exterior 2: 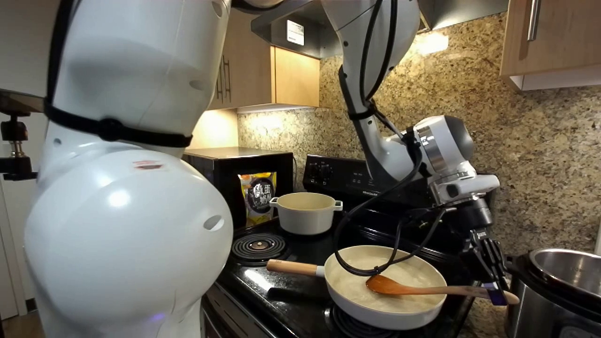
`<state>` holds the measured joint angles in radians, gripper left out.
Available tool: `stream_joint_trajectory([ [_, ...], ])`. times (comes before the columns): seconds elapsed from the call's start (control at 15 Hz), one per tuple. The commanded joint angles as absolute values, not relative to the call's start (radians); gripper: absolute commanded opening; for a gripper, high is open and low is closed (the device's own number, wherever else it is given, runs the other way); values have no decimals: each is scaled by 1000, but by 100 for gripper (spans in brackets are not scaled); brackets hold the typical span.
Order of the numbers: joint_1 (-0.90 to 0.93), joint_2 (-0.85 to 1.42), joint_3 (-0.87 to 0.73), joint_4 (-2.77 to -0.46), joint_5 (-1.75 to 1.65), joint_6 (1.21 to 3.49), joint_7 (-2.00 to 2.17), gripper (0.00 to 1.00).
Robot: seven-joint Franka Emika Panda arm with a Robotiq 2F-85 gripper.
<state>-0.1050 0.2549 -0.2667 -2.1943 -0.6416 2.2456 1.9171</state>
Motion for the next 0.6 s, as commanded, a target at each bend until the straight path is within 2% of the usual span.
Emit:
stream_joint_trajectory([
  [0.0, -103, 257, -238, -2165, -571, 2232, 1884, 11],
  [0.53, -52, 271, -208, -2198, -604, 2213, 1881, 11],
])
